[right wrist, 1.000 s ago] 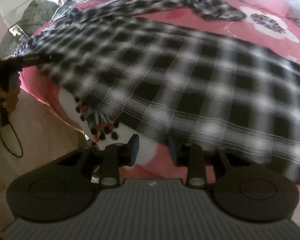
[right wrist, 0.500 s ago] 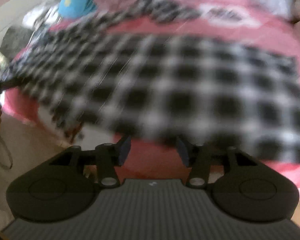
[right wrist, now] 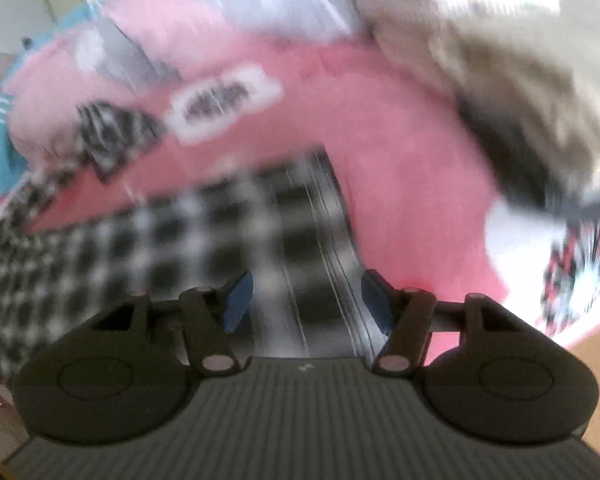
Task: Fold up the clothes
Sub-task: 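Grasp the shirt with the left gripper and gather it toward the right gripper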
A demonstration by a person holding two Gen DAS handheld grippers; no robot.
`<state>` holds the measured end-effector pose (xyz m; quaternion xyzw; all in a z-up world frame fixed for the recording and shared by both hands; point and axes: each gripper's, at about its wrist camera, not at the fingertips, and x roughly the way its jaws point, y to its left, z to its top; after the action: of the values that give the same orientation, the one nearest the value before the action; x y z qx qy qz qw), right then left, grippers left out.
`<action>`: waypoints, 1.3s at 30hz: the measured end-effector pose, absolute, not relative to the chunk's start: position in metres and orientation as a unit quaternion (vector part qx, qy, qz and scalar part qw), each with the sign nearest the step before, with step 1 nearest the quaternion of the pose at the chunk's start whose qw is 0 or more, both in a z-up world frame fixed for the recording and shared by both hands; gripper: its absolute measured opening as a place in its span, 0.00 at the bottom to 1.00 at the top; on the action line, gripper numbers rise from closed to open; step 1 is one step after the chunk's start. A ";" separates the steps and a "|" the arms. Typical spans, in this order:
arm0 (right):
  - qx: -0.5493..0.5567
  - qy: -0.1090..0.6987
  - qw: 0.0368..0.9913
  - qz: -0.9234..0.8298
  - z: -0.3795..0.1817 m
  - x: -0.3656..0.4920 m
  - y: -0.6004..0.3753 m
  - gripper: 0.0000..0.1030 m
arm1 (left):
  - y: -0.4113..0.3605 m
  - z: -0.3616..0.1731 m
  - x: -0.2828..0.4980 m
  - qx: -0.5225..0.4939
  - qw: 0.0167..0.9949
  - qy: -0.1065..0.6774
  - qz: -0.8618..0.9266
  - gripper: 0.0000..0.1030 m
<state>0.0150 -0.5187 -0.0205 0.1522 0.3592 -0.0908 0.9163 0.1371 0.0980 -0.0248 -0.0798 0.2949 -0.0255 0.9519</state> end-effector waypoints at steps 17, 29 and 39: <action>-0.014 0.288 0.923 0.256 0.067 0.290 -0.230 0.58 | 0.137 -0.042 0.301 -0.178 0.935 0.300 0.066 0.51; -0.100 0.370 0.797 0.467 0.009 0.509 0.035 0.57 | 0.163 -0.090 0.321 -0.214 0.922 0.313 0.074 0.41; -0.151 0.427 0.759 0.468 -0.045 0.524 0.098 0.42 | 0.168 -0.094 0.321 -0.236 0.921 0.301 0.076 0.41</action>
<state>0.5244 0.0982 -0.0455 -0.1512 0.4273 0.4679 0.7587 0.3205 0.1677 -0.0944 -0.2362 0.3013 0.0758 0.9207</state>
